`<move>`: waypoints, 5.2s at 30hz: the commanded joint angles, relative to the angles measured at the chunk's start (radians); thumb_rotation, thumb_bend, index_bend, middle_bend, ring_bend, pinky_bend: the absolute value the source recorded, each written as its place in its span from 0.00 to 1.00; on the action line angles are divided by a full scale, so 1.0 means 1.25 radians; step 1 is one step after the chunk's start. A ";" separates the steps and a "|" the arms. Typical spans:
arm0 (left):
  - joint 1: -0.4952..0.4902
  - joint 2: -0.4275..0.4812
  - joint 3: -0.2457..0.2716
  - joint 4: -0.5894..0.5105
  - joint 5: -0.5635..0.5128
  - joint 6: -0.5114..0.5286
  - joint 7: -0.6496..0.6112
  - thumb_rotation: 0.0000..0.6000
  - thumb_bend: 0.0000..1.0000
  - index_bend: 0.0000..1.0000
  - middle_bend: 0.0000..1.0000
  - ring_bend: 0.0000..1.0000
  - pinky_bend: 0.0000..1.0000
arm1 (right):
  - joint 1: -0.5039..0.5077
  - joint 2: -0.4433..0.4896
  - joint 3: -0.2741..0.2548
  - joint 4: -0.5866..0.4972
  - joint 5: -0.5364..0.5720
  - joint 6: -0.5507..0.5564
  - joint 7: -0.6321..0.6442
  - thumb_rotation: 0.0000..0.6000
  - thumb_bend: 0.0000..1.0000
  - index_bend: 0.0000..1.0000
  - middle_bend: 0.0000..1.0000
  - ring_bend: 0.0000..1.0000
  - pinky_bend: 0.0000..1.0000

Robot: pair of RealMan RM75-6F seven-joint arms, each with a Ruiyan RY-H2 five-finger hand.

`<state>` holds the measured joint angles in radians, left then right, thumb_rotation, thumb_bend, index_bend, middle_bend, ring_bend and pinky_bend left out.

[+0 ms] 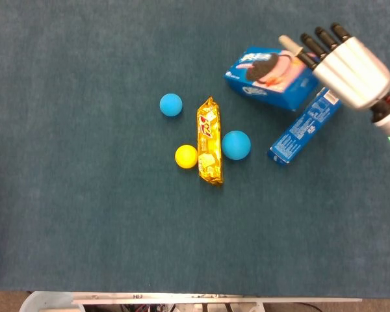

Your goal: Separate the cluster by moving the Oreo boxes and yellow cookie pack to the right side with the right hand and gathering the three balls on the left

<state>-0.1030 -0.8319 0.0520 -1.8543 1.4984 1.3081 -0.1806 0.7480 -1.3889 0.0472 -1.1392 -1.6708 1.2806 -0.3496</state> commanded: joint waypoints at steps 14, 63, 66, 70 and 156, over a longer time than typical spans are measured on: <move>-0.004 0.012 -0.003 -0.015 -0.003 0.000 0.010 1.00 0.33 0.17 0.16 0.11 0.10 | -0.040 0.122 0.009 -0.156 -0.022 0.031 0.061 1.00 0.08 0.10 0.31 0.28 0.38; 0.029 0.031 0.035 0.018 0.053 0.032 -0.050 1.00 0.33 0.17 0.16 0.11 0.10 | 0.061 0.079 0.006 -0.537 0.323 -0.383 -0.283 1.00 0.00 0.26 0.44 0.40 0.49; 0.029 0.030 0.035 0.020 0.052 0.032 -0.052 1.00 0.33 0.17 0.16 0.11 0.10 | 0.074 0.061 0.005 -0.530 0.368 -0.386 -0.324 1.00 0.00 0.26 0.44 0.38 0.44; 0.031 0.029 0.035 0.023 0.053 0.035 -0.053 1.00 0.33 0.17 0.16 0.11 0.10 | 0.093 0.043 -0.002 -0.529 0.430 -0.388 -0.375 1.00 0.00 0.26 0.40 0.33 0.36; 0.056 0.034 0.060 0.077 0.098 0.073 -0.160 1.00 0.33 0.18 0.17 0.11 0.07 | 0.188 -0.220 -0.084 -0.373 0.572 -0.181 -0.579 1.00 0.14 0.46 0.45 0.47 0.49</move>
<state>-0.0327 -0.7891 0.1264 -1.7579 1.6205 1.3995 -0.3811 0.9858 -1.6673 -0.0605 -1.6027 -0.9512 1.0533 -1.0791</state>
